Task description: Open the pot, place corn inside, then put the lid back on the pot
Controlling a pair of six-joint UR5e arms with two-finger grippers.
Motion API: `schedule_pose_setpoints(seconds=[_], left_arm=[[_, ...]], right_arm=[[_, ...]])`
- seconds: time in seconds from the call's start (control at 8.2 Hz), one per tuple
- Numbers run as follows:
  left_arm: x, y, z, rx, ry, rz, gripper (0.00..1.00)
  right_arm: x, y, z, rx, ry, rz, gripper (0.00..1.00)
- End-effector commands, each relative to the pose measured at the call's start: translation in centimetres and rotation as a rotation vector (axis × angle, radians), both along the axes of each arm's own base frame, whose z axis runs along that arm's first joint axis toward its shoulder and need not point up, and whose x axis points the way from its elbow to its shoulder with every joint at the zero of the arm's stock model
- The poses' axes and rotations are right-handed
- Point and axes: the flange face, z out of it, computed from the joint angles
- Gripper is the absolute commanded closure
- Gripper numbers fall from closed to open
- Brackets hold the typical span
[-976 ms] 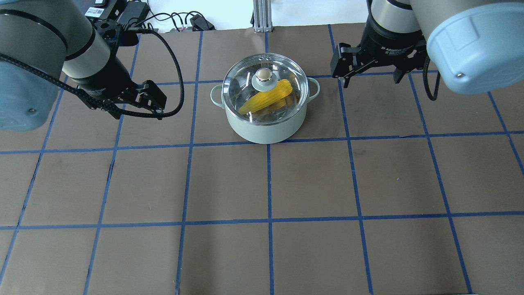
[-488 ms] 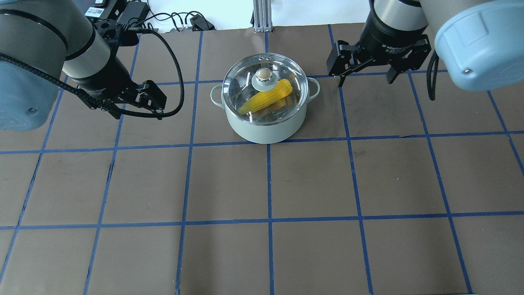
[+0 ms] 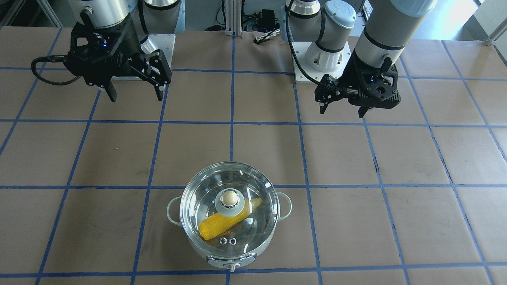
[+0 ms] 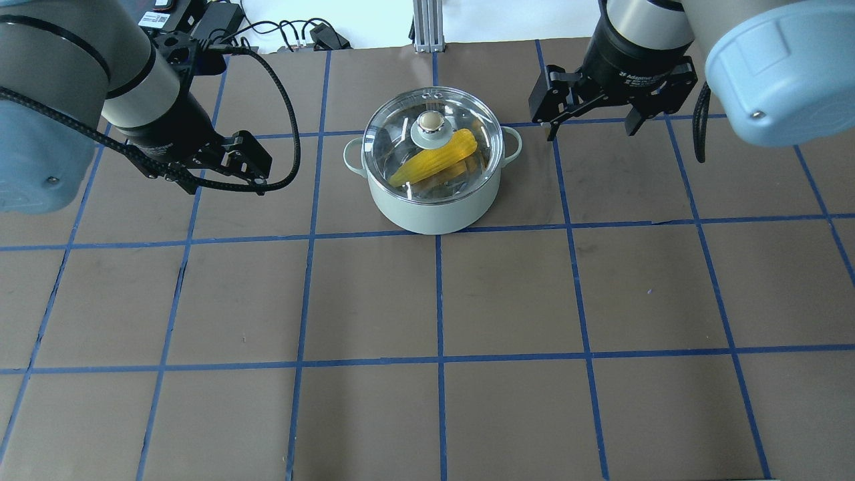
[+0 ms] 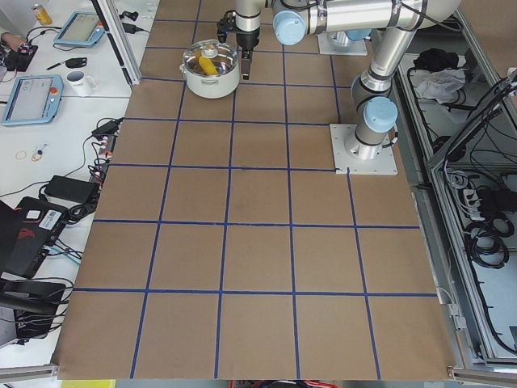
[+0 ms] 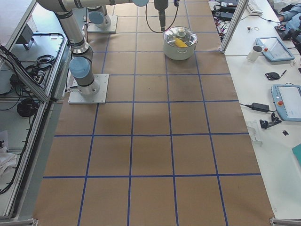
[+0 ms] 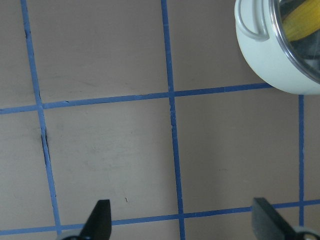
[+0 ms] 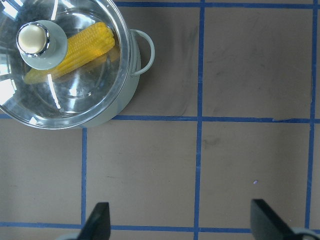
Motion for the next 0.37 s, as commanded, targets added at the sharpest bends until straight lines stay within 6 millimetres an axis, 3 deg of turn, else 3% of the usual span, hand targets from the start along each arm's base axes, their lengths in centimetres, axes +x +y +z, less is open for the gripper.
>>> schedule_pose_setpoints(seconds=[0.0, 0.24], left_arm=[[0.00, -0.01, -0.02, 0.000, 0.000, 0.001, 0.00], [0.00, -0.01, -0.02, 0.000, 0.000, 0.001, 0.00]], right_arm=[[0.12, -0.02, 0.01, -0.003, -0.005, 0.005, 0.00], [0.14, -0.43, -0.36, -0.001, -0.009, 0.007, 0.00]])
